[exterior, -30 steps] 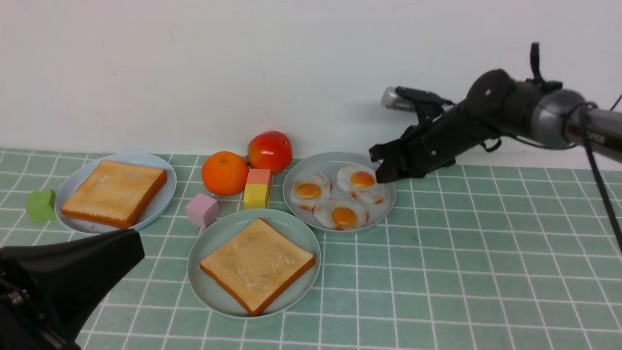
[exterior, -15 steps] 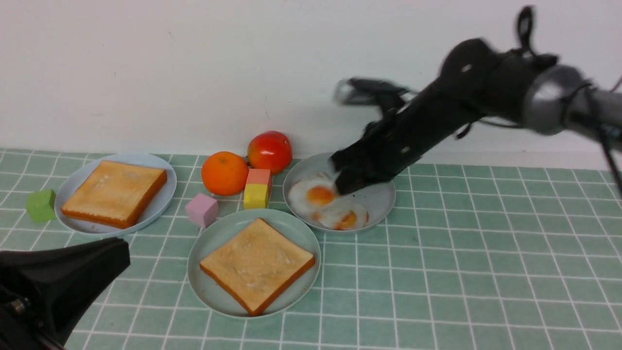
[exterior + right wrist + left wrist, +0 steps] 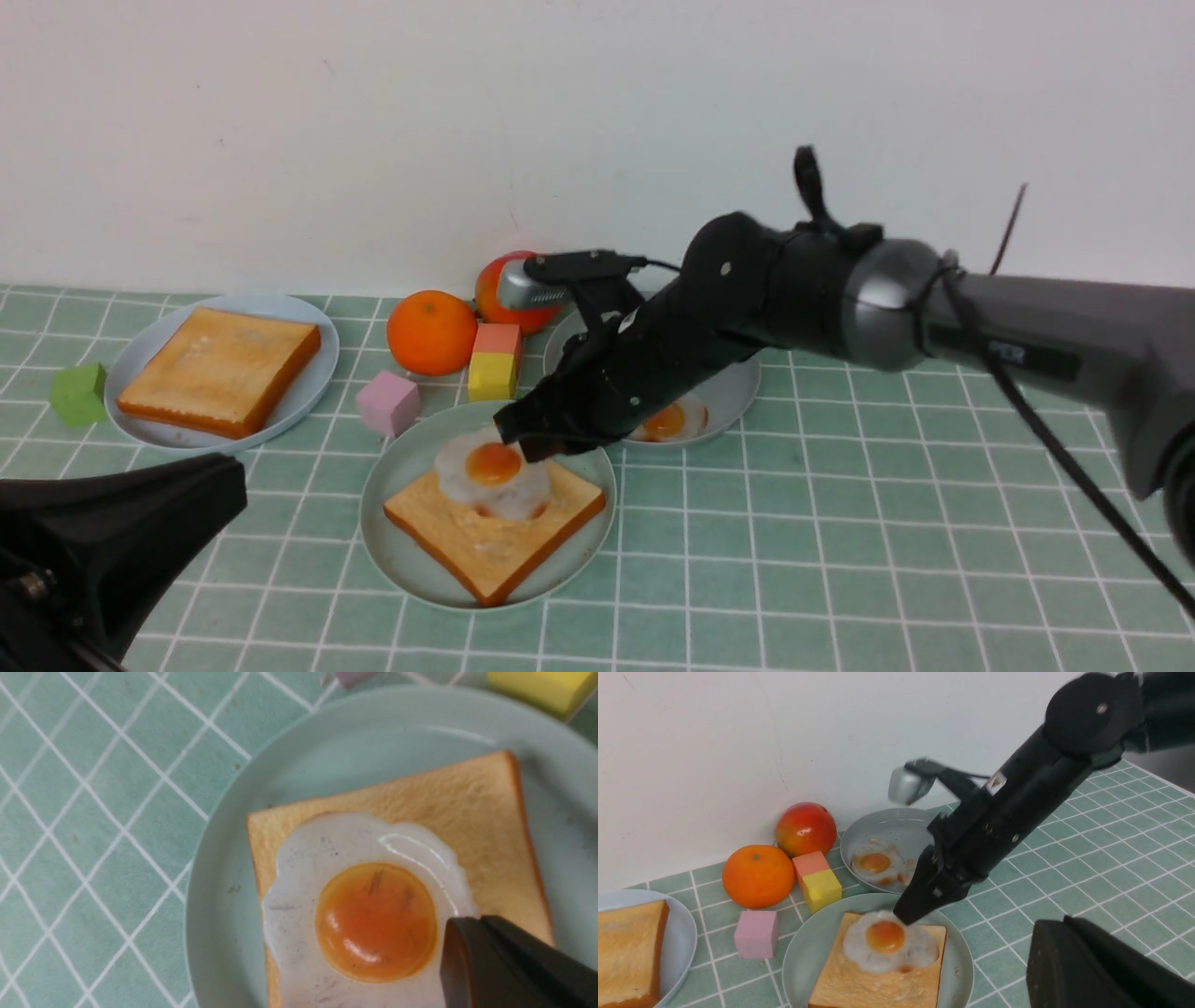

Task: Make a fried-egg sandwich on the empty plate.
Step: Use the right arm to place the fried egg on the slice of bread in the middle, then use the left arm to grab a slice of bread

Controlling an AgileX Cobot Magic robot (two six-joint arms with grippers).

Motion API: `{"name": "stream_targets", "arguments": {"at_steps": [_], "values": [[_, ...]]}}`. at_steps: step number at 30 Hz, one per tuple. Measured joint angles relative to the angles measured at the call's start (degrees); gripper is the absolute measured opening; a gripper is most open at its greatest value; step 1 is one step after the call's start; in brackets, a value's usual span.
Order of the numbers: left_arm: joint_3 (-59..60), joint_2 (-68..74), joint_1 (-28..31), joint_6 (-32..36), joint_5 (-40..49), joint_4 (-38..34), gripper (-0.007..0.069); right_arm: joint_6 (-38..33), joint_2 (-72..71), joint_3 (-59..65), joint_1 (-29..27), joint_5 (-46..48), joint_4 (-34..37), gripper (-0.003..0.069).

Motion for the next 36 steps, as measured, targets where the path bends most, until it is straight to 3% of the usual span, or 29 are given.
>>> {"name": "stream_targets", "arguments": {"at_steps": [5,9,11,12,13,17,20,25,29,34,36], "values": [[0.00,0.00,0.00,0.00,0.04,0.00,0.0018,0.12,2.11,0.01,0.17,-2.12,2.83,0.0076],[0.00,0.00,0.00,0.00,0.06,0.00,0.0020,0.91,2.95,0.01,0.17,-3.10,3.33,0.0192],[0.00,0.00,0.00,0.00,0.11,0.07,0.0022,0.96,2.80,0.01,0.11,-3.29,3.37,0.0311],[0.00,0.00,0.00,0.00,0.11,0.07,0.0023,0.96,2.74,0.01,0.11,-3.29,3.37,0.0321],[0.00,0.00,0.00,0.00,0.11,0.16,0.0026,0.96,2.00,0.01,-0.11,-2.74,3.18,0.0384],[0.41,0.16,0.00,-1.39,0.19,-0.30,0.0029,0.98,-2.04,0.01,-1.30,2.35,1.49,0.0437],[0.41,3.27,0.00,-5.58,2.82,-0.72,0.0029,2.55,-9.84,0.01,-3.86,11.15,-2.94,0.0389],[-2.65,16.59,0.00,-9.80,11.44,-1.00,0.0029,6.08,-23.96,0.01,-8.08,22.40,-9.08,0.0189],[-11.76,29.85,0.19,-8.99,18.26,-1.22,0.0011,7.45,-34.93,0.01,-10.17,29.42,-14.26,0.0028],[-21.85,39.39,5.63,-4.36,21.61,-3.31,-0.0013,10.42,-43.74,2.83,-10.17,31.71,-18.54,-0.0012],[-27.58,45.54,14.19,2.50,22.97,-7.27,-0.0013,11.91,-49.24,7.55,-10.17,32.06,-20.59,-0.0010]]}}
